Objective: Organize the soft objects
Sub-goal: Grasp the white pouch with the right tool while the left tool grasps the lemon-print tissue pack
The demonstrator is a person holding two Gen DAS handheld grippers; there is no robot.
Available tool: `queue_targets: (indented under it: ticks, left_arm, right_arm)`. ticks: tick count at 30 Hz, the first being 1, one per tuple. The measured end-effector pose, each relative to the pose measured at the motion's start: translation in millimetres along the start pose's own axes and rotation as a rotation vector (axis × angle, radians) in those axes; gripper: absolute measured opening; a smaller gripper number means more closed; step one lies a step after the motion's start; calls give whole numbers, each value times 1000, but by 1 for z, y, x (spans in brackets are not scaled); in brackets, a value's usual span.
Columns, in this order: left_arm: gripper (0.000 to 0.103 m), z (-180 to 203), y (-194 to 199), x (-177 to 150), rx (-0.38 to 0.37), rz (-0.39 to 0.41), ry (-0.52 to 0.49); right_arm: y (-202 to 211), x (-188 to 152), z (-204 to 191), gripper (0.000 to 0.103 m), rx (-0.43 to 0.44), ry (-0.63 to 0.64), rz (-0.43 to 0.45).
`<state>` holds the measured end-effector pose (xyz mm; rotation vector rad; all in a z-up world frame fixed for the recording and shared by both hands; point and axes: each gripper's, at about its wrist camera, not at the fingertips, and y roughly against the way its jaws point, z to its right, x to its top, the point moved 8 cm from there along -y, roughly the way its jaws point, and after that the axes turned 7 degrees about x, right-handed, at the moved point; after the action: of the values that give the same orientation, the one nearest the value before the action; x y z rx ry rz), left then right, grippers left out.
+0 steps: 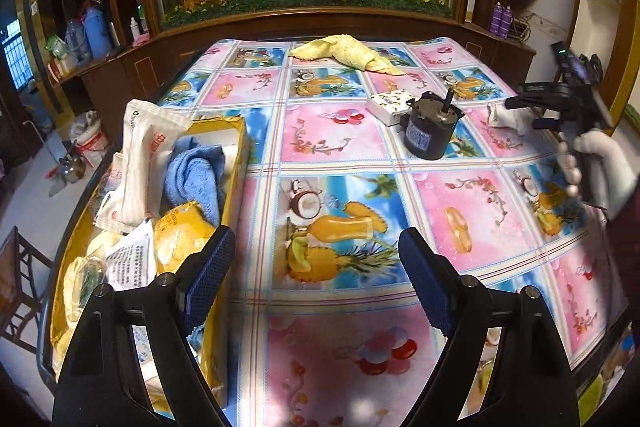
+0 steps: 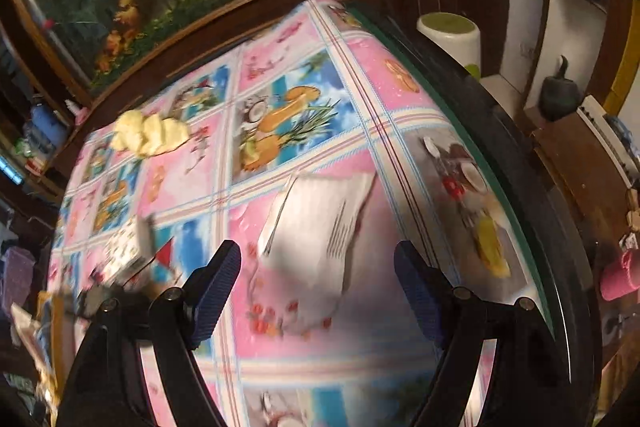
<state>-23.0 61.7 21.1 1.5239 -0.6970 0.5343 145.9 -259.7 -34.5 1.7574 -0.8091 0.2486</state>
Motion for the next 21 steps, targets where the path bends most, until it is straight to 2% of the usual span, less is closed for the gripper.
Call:
queue_targets:
  ticks: [3, 6, 7, 8, 9, 12, 16, 21]
  left_arm:
    - [84, 0, -2, 24, -79, -6, 29]
    - [84, -5, -14, 58, -139, -29, 96]
    - [84, -4, -18, 68, -151, -35, 106]
    - [84, -2, -25, 78, -153, -38, 106]
    - [84, 0, -30, 87, -149, -39, 99]
    - [84, 9, -56, 110, -180, -61, 105]
    - [84, 20, -109, 125, -278, -190, 198]
    - [84, 35, -166, 132, -278, -287, 262]
  right_arm:
    - [-18, 10, -8, 80, -46, 15, -9]
    - [-33, 9, -24, 79, -55, 63, -51]
    - [-38, 7, -28, 74, -64, 85, -67]
    - [-42, 6, -32, 51, -69, 105, -74]
    - [-43, 0, -38, 48, -55, 127, -83]
    - [-37, -12, -48, 44, -18, 157, -82]
    - [-18, -45, -59, 42, 55, 168, -94]
    - [2, -72, -56, 43, 112, 160, -54]
